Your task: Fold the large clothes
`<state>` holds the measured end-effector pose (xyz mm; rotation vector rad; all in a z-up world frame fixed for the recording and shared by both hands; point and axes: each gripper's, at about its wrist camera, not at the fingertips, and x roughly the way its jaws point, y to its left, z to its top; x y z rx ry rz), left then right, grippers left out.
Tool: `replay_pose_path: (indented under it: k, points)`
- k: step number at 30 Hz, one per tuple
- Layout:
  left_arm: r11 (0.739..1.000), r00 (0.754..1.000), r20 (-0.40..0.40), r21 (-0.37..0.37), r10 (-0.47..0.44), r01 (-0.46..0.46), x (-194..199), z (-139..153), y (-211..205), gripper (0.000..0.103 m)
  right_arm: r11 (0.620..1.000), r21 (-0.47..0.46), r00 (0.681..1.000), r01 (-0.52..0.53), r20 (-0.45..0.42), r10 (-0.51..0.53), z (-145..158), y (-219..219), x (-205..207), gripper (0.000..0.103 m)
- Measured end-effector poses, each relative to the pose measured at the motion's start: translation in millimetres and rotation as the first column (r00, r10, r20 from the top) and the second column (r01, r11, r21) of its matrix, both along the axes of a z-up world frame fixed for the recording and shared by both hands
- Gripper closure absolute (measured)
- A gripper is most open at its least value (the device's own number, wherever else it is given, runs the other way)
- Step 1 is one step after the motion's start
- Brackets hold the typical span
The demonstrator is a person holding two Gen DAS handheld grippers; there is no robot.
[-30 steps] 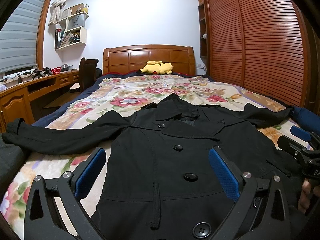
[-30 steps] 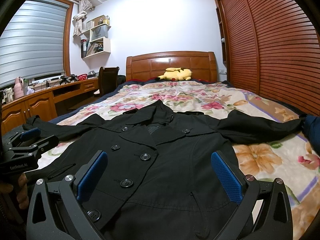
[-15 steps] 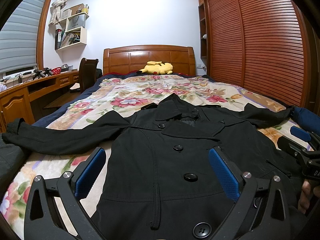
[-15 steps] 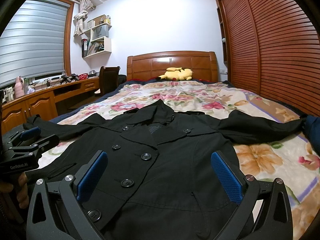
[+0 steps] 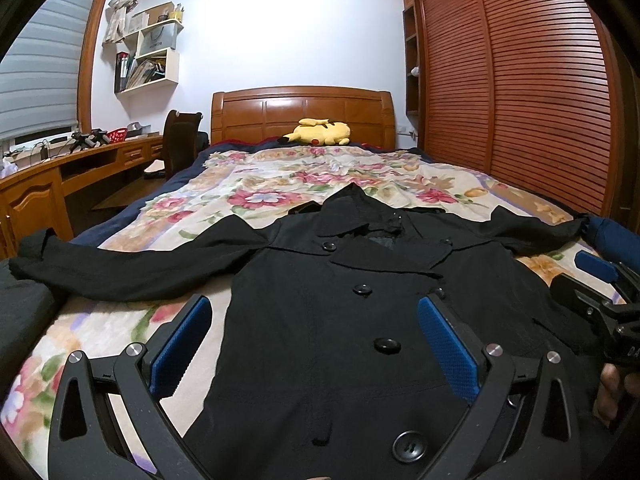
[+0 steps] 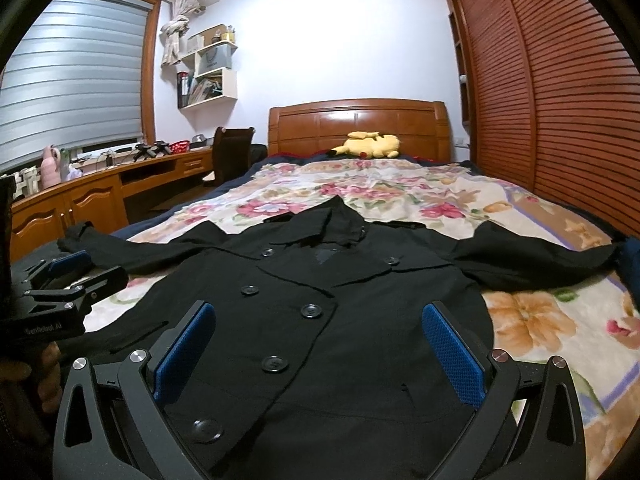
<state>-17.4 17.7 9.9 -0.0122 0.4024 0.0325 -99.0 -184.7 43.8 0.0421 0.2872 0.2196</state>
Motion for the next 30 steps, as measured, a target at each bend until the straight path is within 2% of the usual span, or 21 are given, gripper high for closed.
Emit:
replay_pose_path:
  k: [9,15,23,30]
  points:
    - [0.999,0.999,-0.024,0.024,0.042,-0.042,-11,0,9,0.0,0.998,0.002,0.998,-0.06,-0.02,0.06,2,-1,6,0.0]
    - [0.996,0.995,-0.032,0.015,0.091,-0.09,-19,5,31,0.0,0.994,-0.006,0.994,-0.108,-0.015,0.108,7,5,9,0.0]
    - [0.976,0.975,-0.052,0.033,0.215,-0.214,-22,4,80,0.0,0.987,-0.028,0.987,-0.16,-0.028,0.159,6,5,22,0.0]
    - [0.967,0.961,-0.106,0.048,0.254,-0.25,-24,-2,125,0.0,0.981,-0.059,0.983,-0.184,-0.011,0.183,16,7,27,0.0]
